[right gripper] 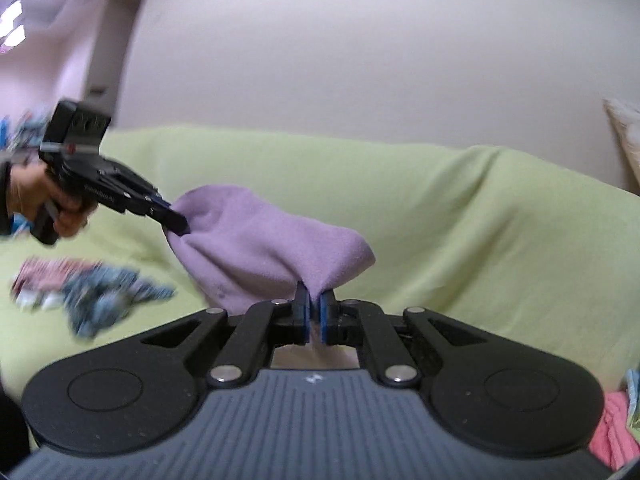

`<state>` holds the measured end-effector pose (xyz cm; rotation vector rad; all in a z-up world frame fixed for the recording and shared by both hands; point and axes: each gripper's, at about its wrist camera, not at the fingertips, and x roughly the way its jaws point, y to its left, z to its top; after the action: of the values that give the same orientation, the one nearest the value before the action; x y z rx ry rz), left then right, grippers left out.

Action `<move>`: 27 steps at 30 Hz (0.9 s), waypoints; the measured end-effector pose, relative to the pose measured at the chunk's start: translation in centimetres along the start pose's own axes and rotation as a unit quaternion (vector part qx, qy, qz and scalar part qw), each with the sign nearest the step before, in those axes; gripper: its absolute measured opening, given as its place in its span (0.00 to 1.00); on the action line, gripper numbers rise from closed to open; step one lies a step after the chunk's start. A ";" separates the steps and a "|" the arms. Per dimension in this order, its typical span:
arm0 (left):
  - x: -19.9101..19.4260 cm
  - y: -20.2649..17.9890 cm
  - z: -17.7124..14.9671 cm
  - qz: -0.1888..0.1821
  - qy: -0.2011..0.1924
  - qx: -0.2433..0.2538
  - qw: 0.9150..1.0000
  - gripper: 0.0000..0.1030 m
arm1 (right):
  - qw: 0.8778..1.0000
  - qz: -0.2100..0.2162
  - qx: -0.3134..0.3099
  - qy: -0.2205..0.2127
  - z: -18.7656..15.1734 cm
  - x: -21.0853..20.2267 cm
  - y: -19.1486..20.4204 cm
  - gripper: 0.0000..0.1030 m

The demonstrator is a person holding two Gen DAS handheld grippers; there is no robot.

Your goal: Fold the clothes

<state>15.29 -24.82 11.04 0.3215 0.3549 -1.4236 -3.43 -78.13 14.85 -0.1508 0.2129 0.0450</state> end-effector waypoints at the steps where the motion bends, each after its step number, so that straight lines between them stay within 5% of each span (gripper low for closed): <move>1: -0.6 -1.8 -2.6 0.007 0.016 -0.001 1.000 0.03 | 1.000 0.013 -0.006 0.014 -2.0 -0.6 1.3 0.04; 6: -2.5 -9.0 -15.8 0.018 0.104 -0.050 0.993 0.03 | 0.989 0.090 -0.007 0.115 -11.4 -3.7 7.8 0.04; 9: -2.3 -11.0 -20.8 0.023 0.137 -0.096 0.986 0.03 | 0.978 0.127 -0.015 0.166 -14.8 -4.0 9.8 0.04; 18: 2.0 -4.8 -17.6 0.069 0.080 -0.136 0.985 0.03 | 0.980 0.127 0.041 0.145 -11.7 4.0 2.0 0.04; 23: 8.1 0.7 -18.5 0.088 0.124 -0.171 0.973 0.03 | 0.955 0.129 0.167 0.210 -15.4 13.5 -3.3 0.04; 27: 10.0 1.9 -20.5 0.090 0.156 -0.199 0.963 0.04 | 0.932 0.121 0.238 0.243 -19.1 17.2 -4.1 0.12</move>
<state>17.33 -24.94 -11.74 0.2408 0.8353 -1.0912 9.65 -84.59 -6.69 0.3575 0.7304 0.1999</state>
